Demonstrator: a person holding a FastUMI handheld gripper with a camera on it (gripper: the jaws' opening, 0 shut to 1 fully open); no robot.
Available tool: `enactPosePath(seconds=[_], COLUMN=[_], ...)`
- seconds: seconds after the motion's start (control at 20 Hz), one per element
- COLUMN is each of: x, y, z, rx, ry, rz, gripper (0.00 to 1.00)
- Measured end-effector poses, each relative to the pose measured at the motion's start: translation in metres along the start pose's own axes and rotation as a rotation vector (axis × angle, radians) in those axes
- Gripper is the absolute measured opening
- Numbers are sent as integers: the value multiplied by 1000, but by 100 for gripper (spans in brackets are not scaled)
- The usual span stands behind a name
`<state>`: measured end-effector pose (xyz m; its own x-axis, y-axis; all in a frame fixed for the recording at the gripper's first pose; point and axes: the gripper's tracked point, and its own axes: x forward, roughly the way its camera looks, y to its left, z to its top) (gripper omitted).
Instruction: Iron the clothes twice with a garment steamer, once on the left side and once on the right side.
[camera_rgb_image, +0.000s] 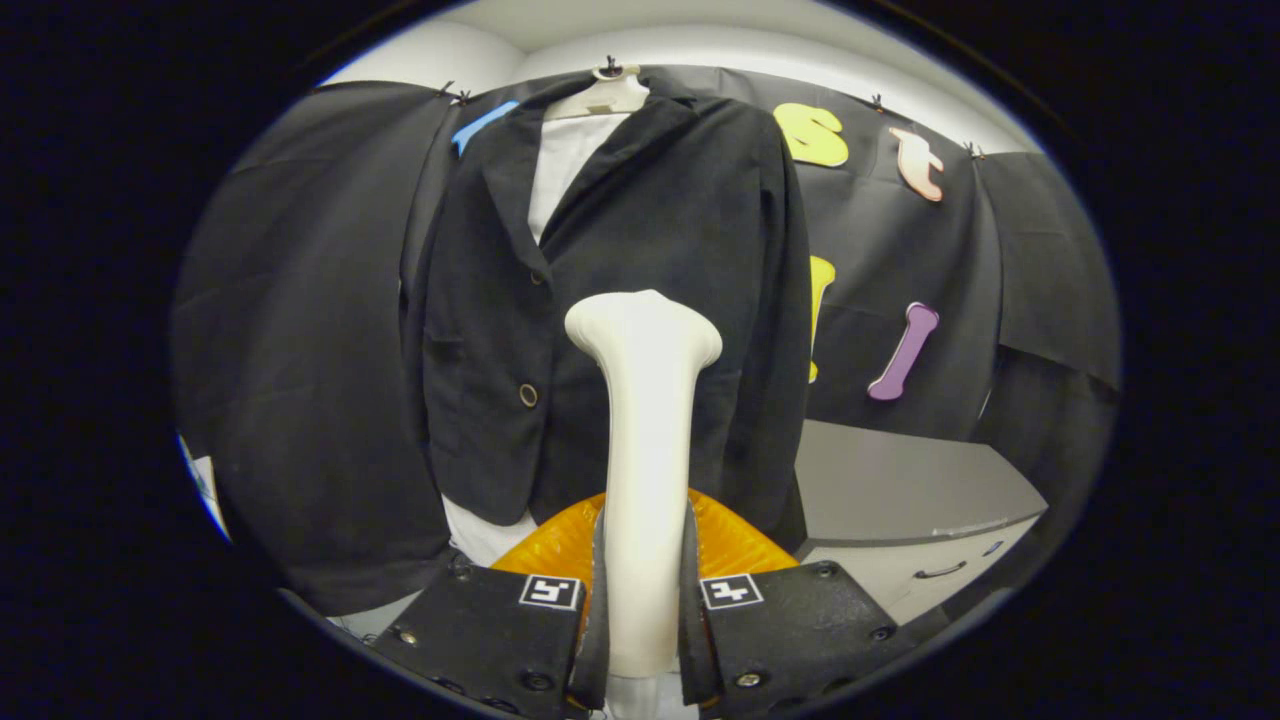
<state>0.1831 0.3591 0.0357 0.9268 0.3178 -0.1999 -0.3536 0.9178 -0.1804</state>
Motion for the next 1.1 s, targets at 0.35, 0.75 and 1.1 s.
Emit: enactPosePath(seconds=[0.35,0.75,1.1], x=[3,-3,-29], y=[7,17,17], z=[-54,-101,-44], rx=[-42,-52,-33], ry=[57,135,35], rz=[12,50,68], gripper=[30,30,30])
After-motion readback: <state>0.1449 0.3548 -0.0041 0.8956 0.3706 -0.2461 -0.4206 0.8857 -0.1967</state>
